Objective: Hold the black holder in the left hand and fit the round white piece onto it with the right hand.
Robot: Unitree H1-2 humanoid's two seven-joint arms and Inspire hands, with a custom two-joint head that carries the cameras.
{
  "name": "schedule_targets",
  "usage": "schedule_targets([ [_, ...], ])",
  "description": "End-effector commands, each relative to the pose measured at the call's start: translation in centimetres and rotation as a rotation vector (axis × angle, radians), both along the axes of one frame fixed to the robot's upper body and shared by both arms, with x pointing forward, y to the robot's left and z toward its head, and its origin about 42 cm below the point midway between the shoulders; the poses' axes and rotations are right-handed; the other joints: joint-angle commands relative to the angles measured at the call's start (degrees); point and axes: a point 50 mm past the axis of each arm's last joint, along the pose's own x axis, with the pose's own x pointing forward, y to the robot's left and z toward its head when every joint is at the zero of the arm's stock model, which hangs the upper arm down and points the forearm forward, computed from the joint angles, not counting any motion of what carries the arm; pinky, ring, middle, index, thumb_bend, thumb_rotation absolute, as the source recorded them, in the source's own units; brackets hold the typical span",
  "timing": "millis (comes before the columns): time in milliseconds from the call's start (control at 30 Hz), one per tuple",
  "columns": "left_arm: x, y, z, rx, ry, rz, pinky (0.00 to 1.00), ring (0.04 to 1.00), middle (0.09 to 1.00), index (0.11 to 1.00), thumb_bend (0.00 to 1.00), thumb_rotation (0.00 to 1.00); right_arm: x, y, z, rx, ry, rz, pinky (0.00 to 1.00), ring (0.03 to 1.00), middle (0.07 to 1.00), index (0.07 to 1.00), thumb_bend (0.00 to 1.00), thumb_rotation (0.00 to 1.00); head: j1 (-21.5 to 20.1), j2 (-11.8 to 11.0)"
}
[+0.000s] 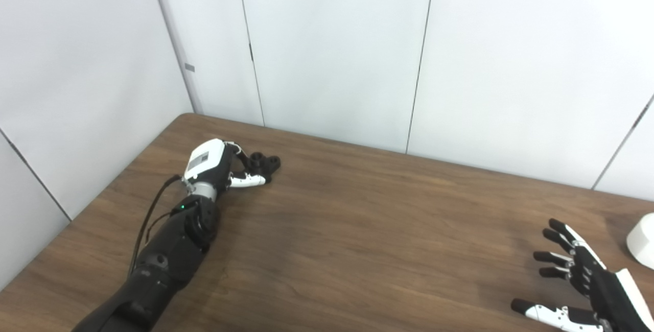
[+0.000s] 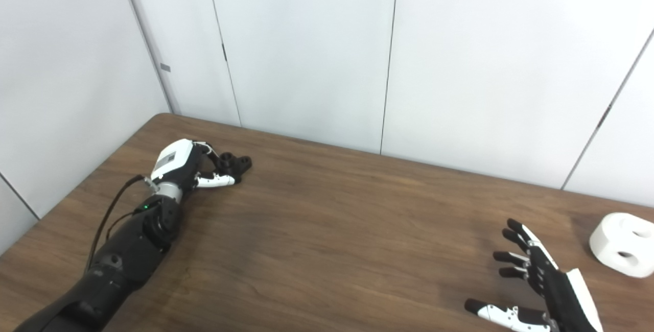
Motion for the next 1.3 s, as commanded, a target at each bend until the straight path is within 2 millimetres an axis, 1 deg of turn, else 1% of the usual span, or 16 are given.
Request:
schedule_targets([
  [0, -0.4, -1.1, -1.7, -0.004, 0.030, -0.034, 1.00, 0.947, 0.842, 0.481, 0.52, 0.06, 0.2, -0.1, 1.8, 0.001, -0.081, -0.005, 0.67, 0.746, 0.894, 0.915, 0.70, 0.00, 0.08, 0.02],
  [167, -0.7, -1.7, -2.4, -0.018, 0.000, -0.062, 1.00, 0.946, 0.835, 0.482, 0.52, 0.05, 0.2, 0.1, 1.9, 0.010, -0.093, 0.005, 0.66, 0.743, 0.893, 0.917, 0.69, 0.00, -0.51, 0.11],
  [300, -1.2, -2.8, -2.5, -0.004, -0.031, -0.132, 1.00, 0.953, 0.845, 0.483, 0.52, 0.06, 0.4, 0.3, 1.9, 0.000, -0.108, 0.003, 0.64, 0.733, 0.881, 0.901, 0.70, 0.00, -0.85, 0.17],
  [500, -2.4, -6.0, -2.6, -0.003, -0.066, -0.282, 1.00, 0.957, 0.870, 0.482, 0.52, 0.06, 0.8, 0.4, 1.9, 0.002, -0.117, 0.007, 0.64, 0.748, 0.882, 0.900, 0.71, 0.00, -2.74, 0.57],
  [633, -3.1, -8.4, -2.7, -0.035, -0.077, -0.409, 0.97, 0.954, 0.875, 0.483, 0.52, 0.06, 0.9, 0.5, 1.9, 0.001, -0.132, 0.009, 0.65, 0.745, 0.871, 0.894, 0.71, 0.00, -4.54, 1.12],
  [733, -3.5, -10.4, -2.8, -0.052, -0.078, -0.506, 0.92, 0.949, 0.874, 0.483, 0.52, 0.06, 1.1, 0.5, 1.9, -0.009, -0.139, 0.008, 0.65, 0.745, 0.868, 0.889, 0.71, 0.00, -5.75, 1.35],
  [800, -3.8, -11.8, -2.8, -0.061, -0.075, -0.567, 0.92, 0.954, 0.879, 0.483, 0.52, 0.06, 1.1, 0.6, 1.9, -0.011, -0.144, 0.008, 0.65, 0.744, 0.867, 0.888, 0.71, 0.00, -6.71, 1.57],
  [900, -4.2, -14.0, -2.8, -0.080, -0.077, -0.663, 0.89, 0.946, 0.873, 0.482, 0.52, 0.06, 1.3, 0.7, 1.8, -0.016, -0.150, 0.005, 0.65, 0.733, 0.865, 0.886, 0.72, 0.03, -8.19, 1.91],
  [967, -4.4, -15.2, -2.9, -0.101, -0.080, -0.724, 0.89, 0.954, 0.877, 0.482, 0.52, 0.06, 1.5, 0.8, 1.7, -0.019, -0.154, 0.001, 0.64, 0.731, 0.863, 0.884, 0.72, 0.06, -9.69, 2.25],
  [1000, -4.6, -15.8, -2.9, -0.105, -0.084, -0.752, 0.88, 0.951, 0.874, 0.482, 0.52, 0.06, 1.5, 0.8, 1.7, -0.020, -0.154, -0.001, 0.64, 0.734, 0.862, 0.883, 0.73, 0.07, -9.69, 2.25],
  [1067, -4.9, -16.9, -3.0, -0.117, -0.081, -0.805, 0.85, 0.949, 0.873, 0.481, 0.52, 0.06, 1.6, 0.9, 1.7, -0.019, -0.158, -0.005, 0.65, 0.741, 0.861, 0.882, 0.73, 0.09, -11.25, 2.58],
  [1133, -5.3, -18.0, -3.3, -0.125, -0.077, -0.872, 0.86, 0.948, 0.871, 0.481, 0.52, 0.06, 1.7, 1.0, 1.7, -0.019, -0.162, -0.010, 0.64, 0.741, 0.858, 0.880, 0.73, 0.11, -12.48, 2.93],
  [1200, -5.4, -18.7, -3.6, -0.117, -0.073, -0.921, 0.81, 0.937, 0.864, 0.481, 0.52, 0.06, 1.8, 1.0, 1.8, -0.020, -0.166, -0.012, 0.63, 0.743, 0.856, 0.878, 0.73, 0.13, -12.73, 2.98],
  [1267, -5.7, -19.8, -4.0, -0.125, -0.047, -0.981, 0.80, 0.941, 0.867, 0.481, 0.52, 0.06, 2.0, 0.9, 1.9, -0.036, -0.181, -0.013, 0.62, 0.741, 0.853, 0.878, 0.73, 0.16, -13.17, 3.06],
])
